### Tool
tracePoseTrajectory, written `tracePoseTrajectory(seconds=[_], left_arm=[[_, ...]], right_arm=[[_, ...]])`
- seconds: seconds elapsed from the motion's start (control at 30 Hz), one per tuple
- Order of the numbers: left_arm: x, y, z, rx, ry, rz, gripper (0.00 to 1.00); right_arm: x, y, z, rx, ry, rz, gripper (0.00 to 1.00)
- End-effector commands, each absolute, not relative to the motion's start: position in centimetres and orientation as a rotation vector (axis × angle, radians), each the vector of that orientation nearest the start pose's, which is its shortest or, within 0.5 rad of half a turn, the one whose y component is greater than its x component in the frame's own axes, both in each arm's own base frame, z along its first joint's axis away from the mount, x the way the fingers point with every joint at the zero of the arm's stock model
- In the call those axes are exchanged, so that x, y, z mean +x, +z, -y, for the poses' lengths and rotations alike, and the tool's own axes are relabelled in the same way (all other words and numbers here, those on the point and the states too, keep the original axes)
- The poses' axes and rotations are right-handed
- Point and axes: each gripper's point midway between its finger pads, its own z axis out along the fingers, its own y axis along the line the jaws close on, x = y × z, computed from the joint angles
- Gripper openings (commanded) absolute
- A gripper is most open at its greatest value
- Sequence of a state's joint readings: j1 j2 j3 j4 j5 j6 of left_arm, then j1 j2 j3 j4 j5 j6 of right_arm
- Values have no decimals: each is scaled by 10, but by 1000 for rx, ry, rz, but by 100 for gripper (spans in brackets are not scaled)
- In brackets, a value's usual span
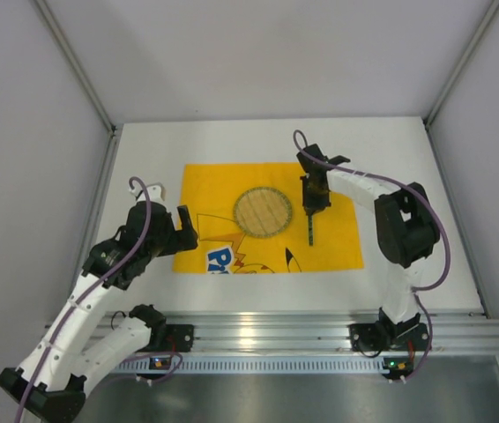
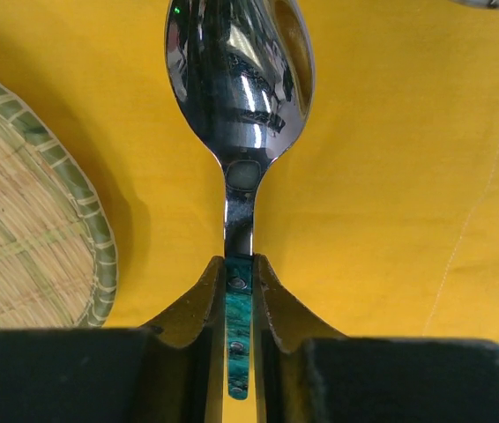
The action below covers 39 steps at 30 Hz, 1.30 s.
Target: Set the dinner table for one person
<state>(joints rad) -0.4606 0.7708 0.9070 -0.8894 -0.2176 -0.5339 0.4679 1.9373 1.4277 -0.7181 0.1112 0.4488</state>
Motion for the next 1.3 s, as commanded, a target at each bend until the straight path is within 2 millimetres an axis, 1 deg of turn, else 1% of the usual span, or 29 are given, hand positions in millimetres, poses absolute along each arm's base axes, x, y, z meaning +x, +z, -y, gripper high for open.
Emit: tracePoseTrajectory(seconds=[0.0,0.03,0.07,0.1,0.17,0.2,0.3,0.33,0.37,0.4,0.43,0.47,0.5,0.57,0.6,0.63,0.67,0.7,0.73,0.77,0.8,0.83,0.9,1.0,1.07,1.1,1.13,1.27], left_arm=[[207,211,79,-229,-263,-2259,99],[207,211,79,-230,-265,-2254,99],[207,211,79,-229,-267,-2255,99],[206,210,79,-228,-265,-2261,99],[207,209,81,-222,-272,-2265,99],[207,208,81,-220,-269,-2268,99],[207,208,83,-209,-281,-2270,99],[206,207,83,-205,-280,-2274,99],[206,207,84,-202,-285,-2274,99],[206,207,84,-202,-288,-2273,99],[206,207,84,-200,-289,-2270,99],[207,207,84,-202,-291,-2267,99],[206,208,84,-202,-295,-2260,99],[207,208,85,-205,-302,-2250,99],[207,208,84,-206,-303,-2245,99],[207,208,85,-204,-306,-2246,99],[207,208,85,-204,-308,-2245,99],[208,208,86,-200,-311,-2246,99],[208,207,87,-195,-315,-2251,99],[208,206,88,-192,-317,-2252,99],[208,206,89,-186,-319,-2255,99],[208,205,89,-185,-320,-2257,99],[209,204,90,-179,-323,-2260,99],[209,203,91,-178,-321,-2267,99],[209,204,90,-182,-320,-2263,99],[208,205,89,-187,-317,-2257,99],[208,205,88,-192,-317,-2252,99],[208,205,85,-207,-303,-2248,99]], right_arm=[[379,52,-191,12,117,-2738,13],[379,53,-190,13,112,-2738,27],[379,53,-190,13,112,-2738,32],[379,54,-190,13,112,-2735,40],[383,60,-189,8,99,-2719,44],[386,68,-190,-3,105,-2702,48],[388,97,-187,-43,110,-2647,48],[388,119,-180,-35,111,-2602,48],[387,130,-171,-41,81,-2574,49],[380,131,-161,-34,58,-2574,51],[378,151,-138,23,38,-2527,52],[374,154,-124,47,18,-2522,53],[365,153,-92,129,-18,-2528,53],[354,144,-55,236,-89,-2547,53],[341,131,-37,287,-121,-2582,52],[337,125,-7,400,-157,-2588,52],[332,120,6,463,-167,-2596,52],[327,110,16,510,-175,-2615,52],[325,105,35,596,-177,-2613,52],[325,99,42,632,-175,-2622,52],[326,87,47,659,-184,-2645,51],[327,82,57,701,-195,-2649,51],[333,69,69,750,-207,-2670,51],[341,55,78,778,-225,-2691,50],[345,49,79,780,-228,-2702,50],[348,42,79,780,-223,-2715,50],[349,40,76,777,-208,-2721,50],[351,28,74,790,-190,-2737,49]])
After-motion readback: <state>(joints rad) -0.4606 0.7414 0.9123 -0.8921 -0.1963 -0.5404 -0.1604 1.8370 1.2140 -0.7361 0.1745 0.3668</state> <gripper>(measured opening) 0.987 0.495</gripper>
